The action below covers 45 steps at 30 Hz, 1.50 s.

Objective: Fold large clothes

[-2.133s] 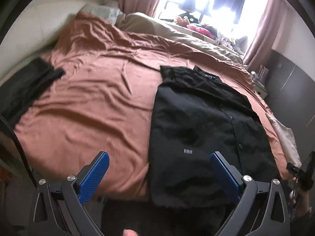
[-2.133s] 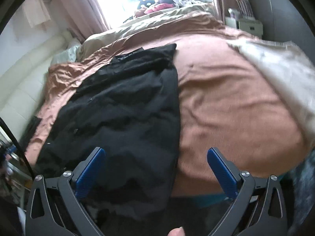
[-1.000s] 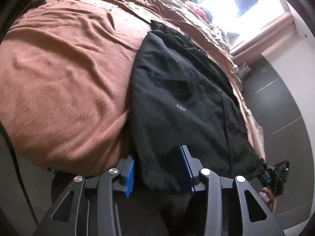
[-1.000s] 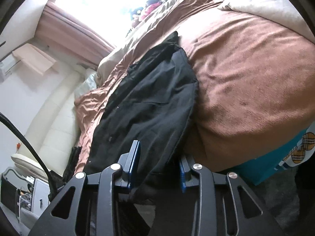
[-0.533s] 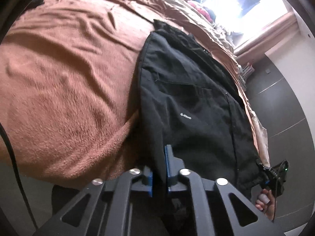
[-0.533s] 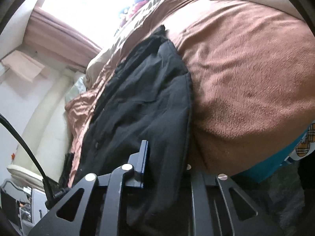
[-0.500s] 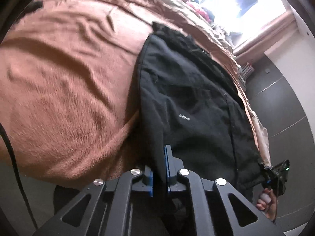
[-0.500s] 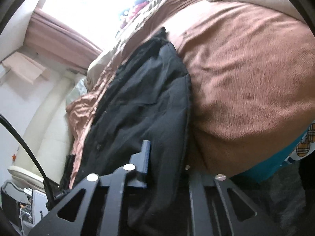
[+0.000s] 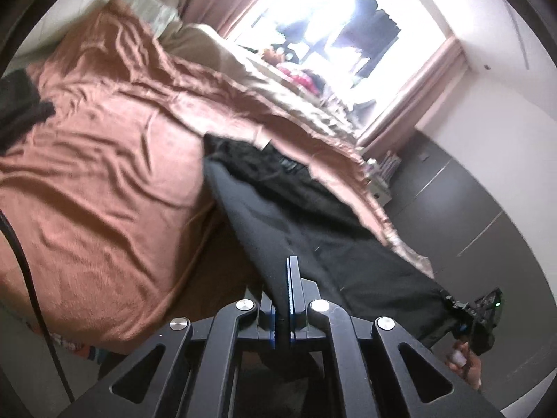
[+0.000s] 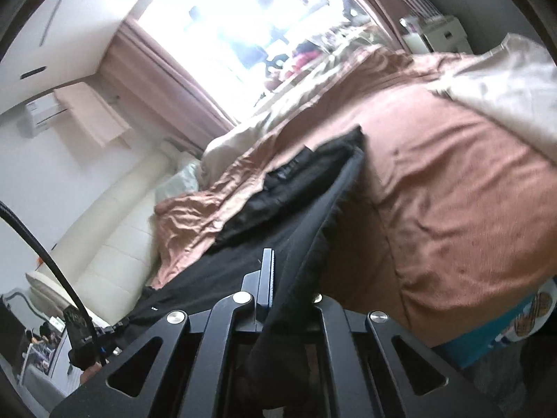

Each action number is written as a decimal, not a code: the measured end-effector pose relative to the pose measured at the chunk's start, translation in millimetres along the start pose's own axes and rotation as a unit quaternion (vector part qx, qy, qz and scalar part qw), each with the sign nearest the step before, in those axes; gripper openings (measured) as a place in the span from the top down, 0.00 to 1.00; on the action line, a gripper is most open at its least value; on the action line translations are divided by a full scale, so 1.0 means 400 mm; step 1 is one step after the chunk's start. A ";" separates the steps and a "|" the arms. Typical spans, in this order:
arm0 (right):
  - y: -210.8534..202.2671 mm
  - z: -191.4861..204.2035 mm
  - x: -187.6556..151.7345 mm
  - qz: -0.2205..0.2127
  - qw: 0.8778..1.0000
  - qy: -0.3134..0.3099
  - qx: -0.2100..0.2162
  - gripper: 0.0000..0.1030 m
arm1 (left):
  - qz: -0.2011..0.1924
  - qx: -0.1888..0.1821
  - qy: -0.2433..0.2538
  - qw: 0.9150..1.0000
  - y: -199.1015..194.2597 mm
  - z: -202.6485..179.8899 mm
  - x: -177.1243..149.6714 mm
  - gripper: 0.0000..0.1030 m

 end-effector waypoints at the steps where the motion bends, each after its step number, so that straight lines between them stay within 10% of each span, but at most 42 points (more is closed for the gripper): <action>1: -0.021 0.010 0.006 -0.003 1.000 -0.002 0.004 1.00 | -0.008 -0.006 0.001 1.000 -0.023 -0.019 0.014 0.96; 17: -0.258 0.079 0.021 -0.060 0.997 -0.033 0.032 1.00 | -0.099 -0.044 0.033 0.994 -0.326 -0.210 0.126 0.96; 28: -0.191 0.045 0.022 -0.037 0.999 -0.025 0.004 1.00 | -0.088 -0.025 0.022 0.996 -0.224 -0.172 0.141 0.96; 45: 0.188 0.125 0.185 -0.033 0.998 -0.055 -0.008 0.99 | -0.090 -0.008 0.028 0.996 0.067 -0.130 0.365 0.96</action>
Point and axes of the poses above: each gripper's, at about its wrist camera, not at the fingertips, and y roughly the way its jaws point, z to its left, x to its top, the point moved 6 cm from there along y, roughly the way its jaws point, and after that the axes turned 14 degrees about -z, right-handed, at the moved point
